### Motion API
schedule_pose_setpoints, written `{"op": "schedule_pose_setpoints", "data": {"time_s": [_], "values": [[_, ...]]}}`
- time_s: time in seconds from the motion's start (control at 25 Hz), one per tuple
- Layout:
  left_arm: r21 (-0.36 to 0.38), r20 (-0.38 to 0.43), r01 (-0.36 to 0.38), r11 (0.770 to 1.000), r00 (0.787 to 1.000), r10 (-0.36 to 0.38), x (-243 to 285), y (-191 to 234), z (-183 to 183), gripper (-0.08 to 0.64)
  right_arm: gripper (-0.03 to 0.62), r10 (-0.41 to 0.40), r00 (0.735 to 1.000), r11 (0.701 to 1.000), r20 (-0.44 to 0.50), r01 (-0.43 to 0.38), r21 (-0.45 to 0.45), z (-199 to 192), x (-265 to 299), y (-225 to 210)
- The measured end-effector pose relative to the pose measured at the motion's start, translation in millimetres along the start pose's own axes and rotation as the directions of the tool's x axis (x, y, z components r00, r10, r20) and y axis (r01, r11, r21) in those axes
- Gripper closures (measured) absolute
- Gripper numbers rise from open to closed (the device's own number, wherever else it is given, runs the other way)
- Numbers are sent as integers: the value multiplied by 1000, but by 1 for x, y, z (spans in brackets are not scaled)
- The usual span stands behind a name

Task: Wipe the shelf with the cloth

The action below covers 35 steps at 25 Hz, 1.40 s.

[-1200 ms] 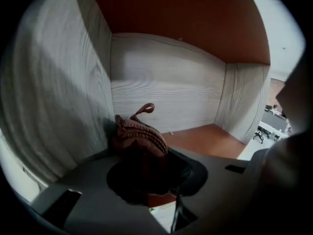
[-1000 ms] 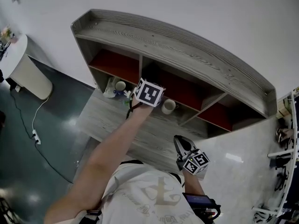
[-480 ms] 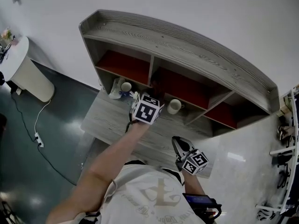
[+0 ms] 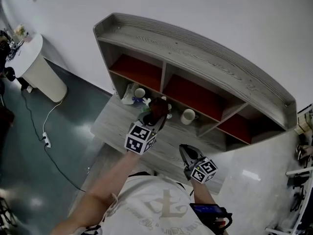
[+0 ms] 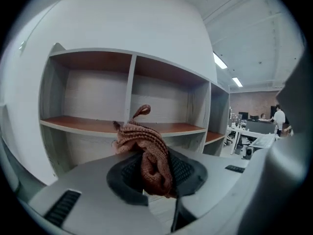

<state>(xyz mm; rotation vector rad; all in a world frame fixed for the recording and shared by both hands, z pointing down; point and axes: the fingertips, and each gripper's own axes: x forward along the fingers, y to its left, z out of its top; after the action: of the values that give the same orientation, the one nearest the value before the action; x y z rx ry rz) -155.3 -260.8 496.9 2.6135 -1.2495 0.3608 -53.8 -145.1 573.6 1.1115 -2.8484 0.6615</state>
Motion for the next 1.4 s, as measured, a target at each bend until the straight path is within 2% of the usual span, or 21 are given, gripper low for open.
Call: {"op": "schedule_pose_setpoints", "data": {"time_s": [0.44,0.76,0.88,1.08,1.24,1.4], "values": [[-64,26,-149,987,988,151,-68,25,-34,466,588,172,985,985,1,-172,-29,14,33,5],[-143,7,-221,965,974,225,-97,50,-56,465,588,244,970,969,-26,-245,-46,21,65,16],[-164,-13,-204,965,979,205,-92,58,-63,466,588,239,971,969,-22,-240,-52,27,81,15],[-143,-20,-124,982,992,122,-80,68,-63,465,588,211,978,975,-5,-211,-68,41,109,14],[-145,-9,-71,987,997,71,-70,91,-41,466,588,182,983,980,0,-181,-77,49,132,16],[-151,6,22,988,1000,-21,-56,103,-9,466,588,151,988,986,6,-150,-73,50,153,21]]}}
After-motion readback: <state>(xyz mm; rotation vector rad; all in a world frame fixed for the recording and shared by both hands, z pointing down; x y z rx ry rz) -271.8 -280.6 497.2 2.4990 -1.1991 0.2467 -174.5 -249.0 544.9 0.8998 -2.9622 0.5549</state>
